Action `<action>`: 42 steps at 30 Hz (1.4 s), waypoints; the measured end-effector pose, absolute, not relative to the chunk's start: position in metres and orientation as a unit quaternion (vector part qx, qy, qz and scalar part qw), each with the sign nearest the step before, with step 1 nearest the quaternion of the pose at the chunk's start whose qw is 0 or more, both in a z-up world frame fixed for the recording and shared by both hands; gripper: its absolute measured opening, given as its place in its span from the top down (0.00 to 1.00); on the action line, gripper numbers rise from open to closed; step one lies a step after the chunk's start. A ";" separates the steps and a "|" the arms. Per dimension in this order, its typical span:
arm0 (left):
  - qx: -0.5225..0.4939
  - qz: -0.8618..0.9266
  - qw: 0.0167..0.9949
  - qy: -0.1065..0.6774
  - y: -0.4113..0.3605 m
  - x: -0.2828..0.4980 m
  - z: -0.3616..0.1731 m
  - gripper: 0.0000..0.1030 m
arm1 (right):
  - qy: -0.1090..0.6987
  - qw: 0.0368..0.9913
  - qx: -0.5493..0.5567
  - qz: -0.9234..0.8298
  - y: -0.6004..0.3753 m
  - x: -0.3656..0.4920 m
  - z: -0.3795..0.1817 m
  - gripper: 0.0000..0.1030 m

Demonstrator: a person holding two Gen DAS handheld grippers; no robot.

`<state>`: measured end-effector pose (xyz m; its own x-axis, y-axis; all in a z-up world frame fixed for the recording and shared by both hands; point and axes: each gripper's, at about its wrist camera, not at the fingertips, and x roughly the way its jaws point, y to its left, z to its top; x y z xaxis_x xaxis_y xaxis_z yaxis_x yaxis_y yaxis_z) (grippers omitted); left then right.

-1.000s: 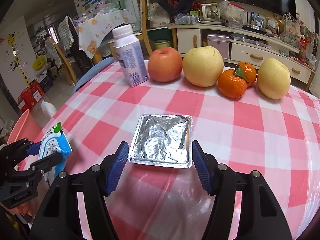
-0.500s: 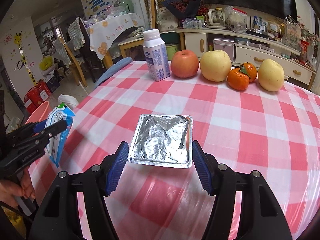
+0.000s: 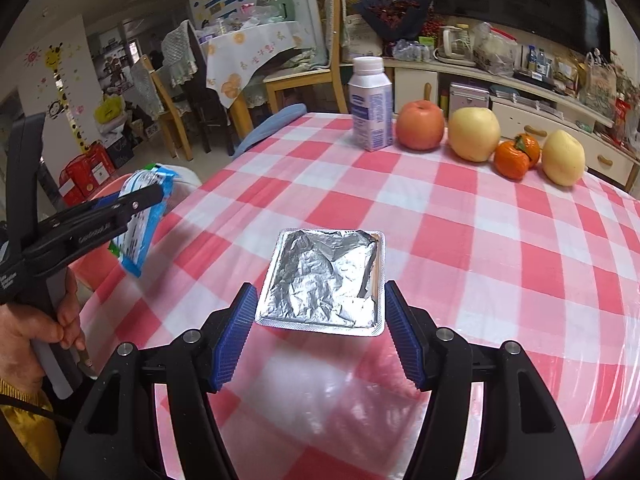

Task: Collect trash
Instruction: 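Lift the wipes pack and foil tray with both tools toward the pink bucket, then open both tools over the pink bucket to drop the wipes pack and foil tray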

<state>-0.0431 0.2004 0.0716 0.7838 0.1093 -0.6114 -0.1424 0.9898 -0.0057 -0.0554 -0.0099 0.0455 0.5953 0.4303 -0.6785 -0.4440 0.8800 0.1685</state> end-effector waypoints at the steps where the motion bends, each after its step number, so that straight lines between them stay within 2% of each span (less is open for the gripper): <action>1: -0.029 0.071 0.944 0.320 0.205 -0.044 0.073 0.60 | 0.376 0.893 -0.012 0.248 -0.004 -0.058 0.047 0.37; 14: -0.062 0.127 0.945 0.294 0.264 -0.061 0.093 0.60 | 0.370 0.884 -0.033 0.284 0.056 -0.077 0.060 0.37; 24: -0.097 0.197 0.935 0.279 0.330 -0.077 0.102 0.60 | 0.354 0.870 -0.057 0.339 0.138 -0.077 0.075 0.37; 34: -0.154 0.254 0.913 0.280 0.394 -0.092 0.096 0.60 | 0.331 0.849 -0.098 0.399 0.240 -0.068 0.092 0.37; 42: -0.180 0.271 0.900 0.290 0.419 -0.096 0.087 0.60 | 0.334 0.831 -0.128 0.426 0.295 -0.063 0.078 0.37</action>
